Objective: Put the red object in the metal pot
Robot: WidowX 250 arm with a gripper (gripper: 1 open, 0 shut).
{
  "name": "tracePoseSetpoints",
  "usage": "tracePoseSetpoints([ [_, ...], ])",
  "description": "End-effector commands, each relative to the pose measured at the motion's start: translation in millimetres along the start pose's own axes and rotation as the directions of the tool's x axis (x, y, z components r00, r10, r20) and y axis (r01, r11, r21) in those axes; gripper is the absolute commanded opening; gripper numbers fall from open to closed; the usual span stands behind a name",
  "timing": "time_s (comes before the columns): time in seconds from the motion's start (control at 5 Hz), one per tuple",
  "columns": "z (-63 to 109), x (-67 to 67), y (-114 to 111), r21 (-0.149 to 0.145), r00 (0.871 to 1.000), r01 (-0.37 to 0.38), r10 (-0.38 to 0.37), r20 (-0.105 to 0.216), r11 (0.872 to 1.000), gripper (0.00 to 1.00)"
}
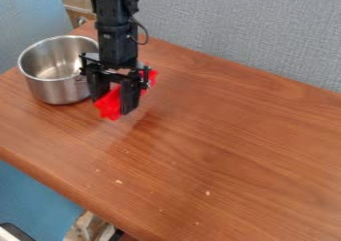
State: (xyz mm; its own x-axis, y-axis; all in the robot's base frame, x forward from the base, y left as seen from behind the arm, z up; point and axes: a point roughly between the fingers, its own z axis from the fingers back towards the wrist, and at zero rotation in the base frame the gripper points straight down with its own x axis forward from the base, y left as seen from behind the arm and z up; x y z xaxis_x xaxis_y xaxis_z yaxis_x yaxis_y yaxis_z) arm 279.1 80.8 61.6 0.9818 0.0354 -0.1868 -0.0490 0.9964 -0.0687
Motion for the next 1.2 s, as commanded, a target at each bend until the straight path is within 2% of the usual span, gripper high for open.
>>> tracePoseSetpoints([
  [0.0, 33.7, 3.4, 6.7, 0.018, 0.994, -0.027, 0.025, 0.106, 0.999, 0.00],
  [0.6, 46.3, 2.0, 13.8, -0.004, 0.989, -0.079, 0.079, 0.125, 0.997, 0.00],
  [1.0, 65.1, 1.7, 33.0, -0.033, 0.974, -0.161, 0.164, 0.158, 0.986, 0.00],
])
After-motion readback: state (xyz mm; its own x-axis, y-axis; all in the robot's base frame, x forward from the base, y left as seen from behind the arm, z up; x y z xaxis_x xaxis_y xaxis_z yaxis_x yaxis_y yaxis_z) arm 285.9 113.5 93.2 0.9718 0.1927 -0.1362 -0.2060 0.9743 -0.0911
